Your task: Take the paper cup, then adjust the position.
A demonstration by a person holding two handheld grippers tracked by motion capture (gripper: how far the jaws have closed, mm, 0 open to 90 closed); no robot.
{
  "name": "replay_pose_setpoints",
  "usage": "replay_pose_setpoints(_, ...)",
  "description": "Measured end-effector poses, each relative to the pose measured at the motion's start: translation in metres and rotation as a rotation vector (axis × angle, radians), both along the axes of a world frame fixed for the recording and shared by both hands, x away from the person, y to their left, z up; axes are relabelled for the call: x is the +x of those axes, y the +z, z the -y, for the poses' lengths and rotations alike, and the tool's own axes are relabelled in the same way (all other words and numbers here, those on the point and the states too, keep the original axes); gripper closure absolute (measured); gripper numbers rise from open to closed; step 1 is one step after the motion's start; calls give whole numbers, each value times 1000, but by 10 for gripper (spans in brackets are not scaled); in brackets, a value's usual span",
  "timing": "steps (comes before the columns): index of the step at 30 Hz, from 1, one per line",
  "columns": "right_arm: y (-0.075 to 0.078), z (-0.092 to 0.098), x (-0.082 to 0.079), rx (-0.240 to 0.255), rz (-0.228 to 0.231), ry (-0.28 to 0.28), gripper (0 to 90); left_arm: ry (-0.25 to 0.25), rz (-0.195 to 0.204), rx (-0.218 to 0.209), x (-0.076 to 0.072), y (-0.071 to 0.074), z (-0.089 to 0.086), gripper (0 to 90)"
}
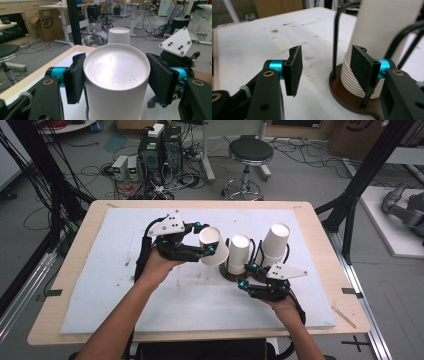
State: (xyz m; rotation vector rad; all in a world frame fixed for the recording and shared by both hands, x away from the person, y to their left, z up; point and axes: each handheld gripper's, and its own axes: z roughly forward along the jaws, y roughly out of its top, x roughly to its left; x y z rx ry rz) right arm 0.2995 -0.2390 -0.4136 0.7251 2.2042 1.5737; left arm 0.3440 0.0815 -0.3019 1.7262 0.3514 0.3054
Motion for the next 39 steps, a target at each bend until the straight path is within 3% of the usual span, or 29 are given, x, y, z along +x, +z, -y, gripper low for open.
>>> replay_pose_setpoints(5, 2, 0, -1, 24, 15, 59, 315, -6, -12, 30, -6, -9, -8, 355)
replay_pose_setpoints(11, 3, -1, -2, 38, 4, 104, 260, -13, -16, 71, -13, -21, -13, 355)
replay_pose_setpoints(15, 3, 1, -3, 22, 24, 124, 242, -7, -26, 66, -19, -27, -17, 354)
replay_pose_setpoints(32, 3, 5, -5, 57, 44, 196, 217, -24, -48, 57, -27, -39, -15, 353)
replay_pose_setpoints(39, 6, -2, -6, 42, 9, 257, 202, -34, -50, 44, -33, -43, -10, 353)
